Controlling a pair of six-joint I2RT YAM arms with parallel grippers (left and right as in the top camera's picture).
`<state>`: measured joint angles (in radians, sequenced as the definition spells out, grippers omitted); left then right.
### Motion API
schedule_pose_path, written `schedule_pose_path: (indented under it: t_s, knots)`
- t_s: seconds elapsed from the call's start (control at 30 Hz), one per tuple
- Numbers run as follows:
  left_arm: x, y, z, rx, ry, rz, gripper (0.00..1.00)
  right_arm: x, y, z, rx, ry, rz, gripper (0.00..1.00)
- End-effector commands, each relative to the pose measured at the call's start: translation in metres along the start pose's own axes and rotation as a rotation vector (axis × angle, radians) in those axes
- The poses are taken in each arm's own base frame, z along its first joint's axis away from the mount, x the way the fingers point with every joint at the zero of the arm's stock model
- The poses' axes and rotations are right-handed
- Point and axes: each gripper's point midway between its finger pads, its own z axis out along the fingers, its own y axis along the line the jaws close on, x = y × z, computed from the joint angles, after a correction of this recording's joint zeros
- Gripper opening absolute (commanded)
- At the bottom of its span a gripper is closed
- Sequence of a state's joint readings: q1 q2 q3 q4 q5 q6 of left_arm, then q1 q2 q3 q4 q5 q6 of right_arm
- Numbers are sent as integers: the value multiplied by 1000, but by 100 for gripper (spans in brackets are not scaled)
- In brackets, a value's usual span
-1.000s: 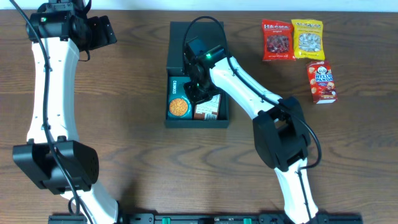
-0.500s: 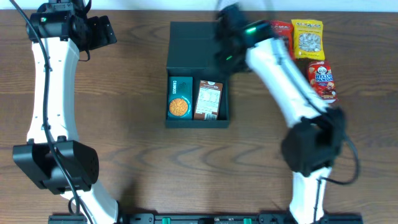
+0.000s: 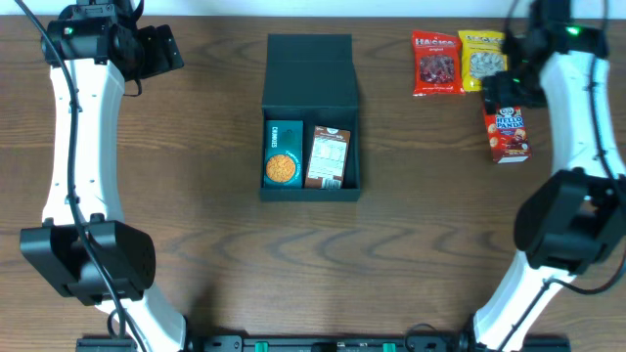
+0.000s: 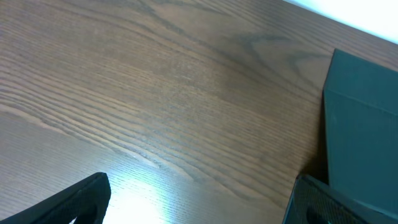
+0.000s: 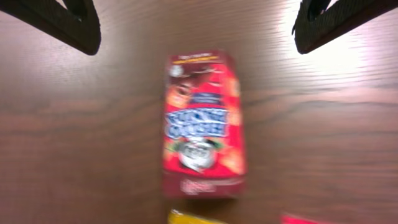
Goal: Pack container
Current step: 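Move the right gripper right to the red Hello Panda box, then grasp the red Hello Panda box with the right gripper and lift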
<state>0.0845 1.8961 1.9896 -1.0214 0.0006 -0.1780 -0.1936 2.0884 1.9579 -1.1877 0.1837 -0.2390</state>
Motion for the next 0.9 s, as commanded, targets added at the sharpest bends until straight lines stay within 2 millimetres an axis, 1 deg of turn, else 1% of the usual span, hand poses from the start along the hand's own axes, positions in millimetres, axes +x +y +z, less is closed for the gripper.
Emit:
schedule_pose_path:
  t_s: [0.0,0.07,0.17,0.3,0.5,0.63,0.8,0.87]
  knots:
    - [-6,2,-5,1,-20,11,95,16,-11,23,-11,46,-1,99]
    - [-7,2,-5,3,-25,10,95,22,-15,37,-8,55,12,99]
    - [-9,1,-5,4,-30,10,95,28,-14,53,0,60,15,99]
    - [-8,-3,-5,28,-25,10,95,28,-9,72,6,33,16,99]
    - [-7,-4,-5,37,-21,10,95,21,-7,91,22,-25,26,99]
    - [-6,-4,-5,36,-16,7,95,17,-5,98,22,-62,42,99]
    - [-5,-7,-5,52,-11,7,95,11,13,109,-68,-104,45,99]
    - [-5,-7,-5,53,-11,7,95,12,17,115,-87,-101,44,99]
